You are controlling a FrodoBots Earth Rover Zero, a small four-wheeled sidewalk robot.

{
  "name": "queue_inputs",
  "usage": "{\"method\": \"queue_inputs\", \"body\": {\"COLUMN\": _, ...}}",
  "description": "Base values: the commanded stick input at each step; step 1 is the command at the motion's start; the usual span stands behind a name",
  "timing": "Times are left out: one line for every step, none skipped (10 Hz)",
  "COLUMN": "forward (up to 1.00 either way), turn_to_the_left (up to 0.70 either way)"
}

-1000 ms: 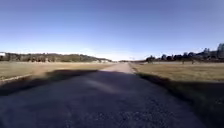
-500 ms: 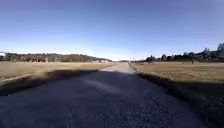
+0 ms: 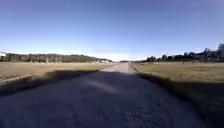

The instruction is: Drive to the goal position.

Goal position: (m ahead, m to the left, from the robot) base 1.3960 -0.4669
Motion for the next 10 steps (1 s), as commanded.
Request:
{"method": "queue_inputs", "body": {"forward": 0.50, "turn_to_the_left": 0.00}}
{"method": "queue_inputs", "body": {"forward": 0.50, "turn_to_the_left": 0.00}}
{"method": "queue_inputs", "body": {"forward": 0.50, "turn_to_the_left": 0.00}}
{"method": "queue_inputs", "body": {"forward": 0.50, "turn_to_the_left": 0.00}}
{"method": "queue_inputs", "body": {"forward": 0.50, "turn_to_the_left": 0.00}}
{"method": "queue_inputs", "body": {"forward": 0.50, "turn_to_the_left": 0.00}}
{"method": "queue_inputs", "body": {"forward": 0.50, "turn_to_the_left": 0.00}}
{"method": "queue_inputs", "body": {"forward": 0.50, "turn_to_the_left": 0.00}}
{"method": "queue_inputs", "body": {"forward": 0.50, "turn_to_the_left": 0.00}}
{"method": "queue_inputs", "body": {"forward": 0.50, "turn_to_the_left": 0.00}}
